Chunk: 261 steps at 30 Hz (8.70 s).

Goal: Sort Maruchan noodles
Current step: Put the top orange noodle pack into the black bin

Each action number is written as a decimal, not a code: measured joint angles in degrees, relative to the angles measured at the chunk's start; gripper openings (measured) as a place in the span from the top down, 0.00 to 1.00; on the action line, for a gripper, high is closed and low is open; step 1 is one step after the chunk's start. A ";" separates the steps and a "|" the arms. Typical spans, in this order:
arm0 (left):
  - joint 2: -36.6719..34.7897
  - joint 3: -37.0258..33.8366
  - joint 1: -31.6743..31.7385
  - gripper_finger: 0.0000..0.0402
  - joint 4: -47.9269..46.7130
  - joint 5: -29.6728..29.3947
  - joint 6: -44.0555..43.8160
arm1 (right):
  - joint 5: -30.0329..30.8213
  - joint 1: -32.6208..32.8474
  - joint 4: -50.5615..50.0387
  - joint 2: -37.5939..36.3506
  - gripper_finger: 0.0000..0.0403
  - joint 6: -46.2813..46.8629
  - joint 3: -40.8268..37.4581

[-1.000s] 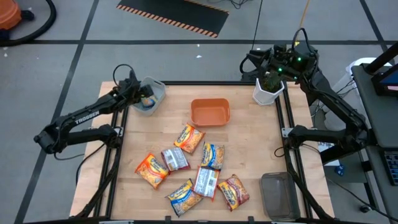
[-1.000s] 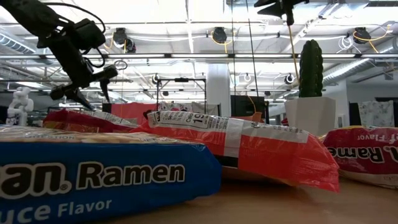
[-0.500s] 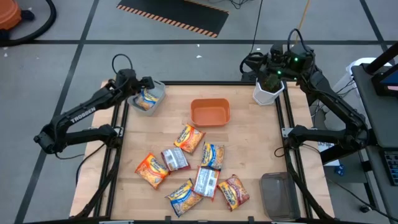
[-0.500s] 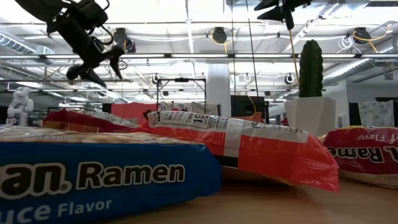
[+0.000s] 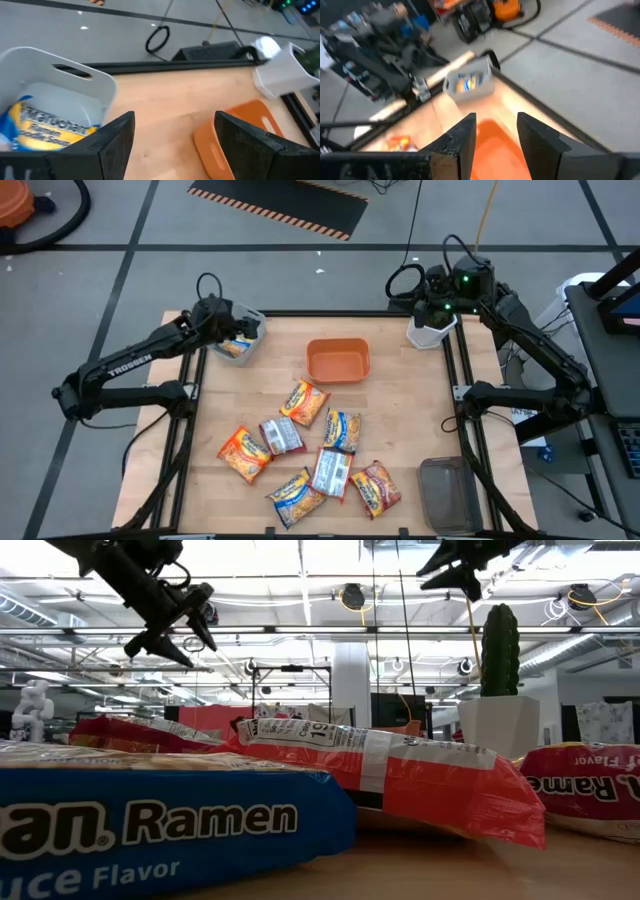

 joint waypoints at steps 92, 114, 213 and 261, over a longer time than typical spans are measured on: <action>38.91 -0.03 -42.16 0.31 5.00 -0.45 26.62 | 30.33 39.45 2.33 -0.93 0.65 18.86 -0.02; 37.98 -0.03 -41.98 0.93 8.32 -2.74 25.86 | 25.55 36.23 -0.52 -2.79 0.65 17.23 -0.02; 29.33 33.92 -38.99 0.99 25.89 -10.71 63.98 | -29.99 21.86 53.16 4.81 0.39 47.24 -18.70; 26.50 33.87 -30.89 0.65 16.54 -5.24 48.98 | -11.83 23.24 53.88 2.78 0.64 50.23 -20.44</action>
